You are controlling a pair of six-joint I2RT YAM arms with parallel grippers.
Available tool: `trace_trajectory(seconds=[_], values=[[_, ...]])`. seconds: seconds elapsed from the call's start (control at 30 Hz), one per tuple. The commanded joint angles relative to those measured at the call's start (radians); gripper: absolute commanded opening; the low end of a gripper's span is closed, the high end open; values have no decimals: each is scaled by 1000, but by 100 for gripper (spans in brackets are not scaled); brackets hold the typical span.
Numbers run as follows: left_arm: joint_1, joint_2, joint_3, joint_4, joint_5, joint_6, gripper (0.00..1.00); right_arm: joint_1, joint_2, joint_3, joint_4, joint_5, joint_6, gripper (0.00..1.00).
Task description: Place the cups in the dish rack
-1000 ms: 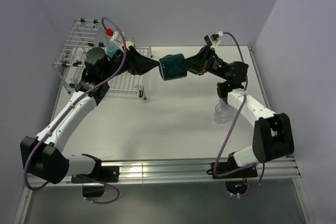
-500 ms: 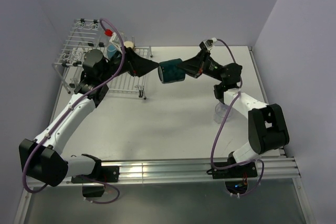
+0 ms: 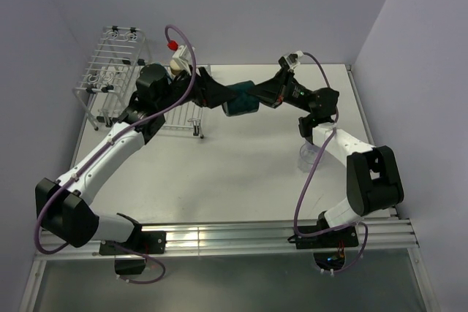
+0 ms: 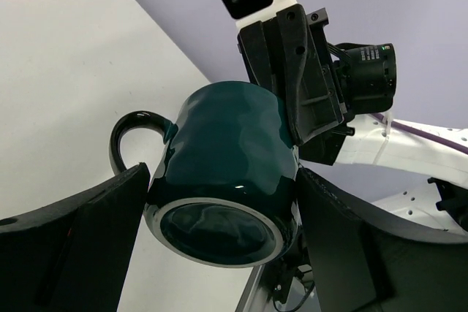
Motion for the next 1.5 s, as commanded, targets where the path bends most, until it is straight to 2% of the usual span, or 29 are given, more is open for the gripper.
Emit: trace_trajectory(seconds=[0.0, 0.5, 0.73, 1.2, 1.47], values=[[-16, 19, 34, -10, -15, 29, 88, -4, -70, 78, 462, 38, 4, 0], [-27, 0, -47, 27, 27, 12, 88, -6, -75, 124, 457, 45, 18, 0], [-25, 37, -41, 50, 91, -19, 88, -6, -87, 135, 496, 41, 32, 0], [-30, 30, -53, 93, 209, -138, 88, -6, -317, 56, 229, 22, -309, 0], [-32, -15, -62, 102, 194, -164, 88, -6, -361, 30, 284, -10, -327, 0]])
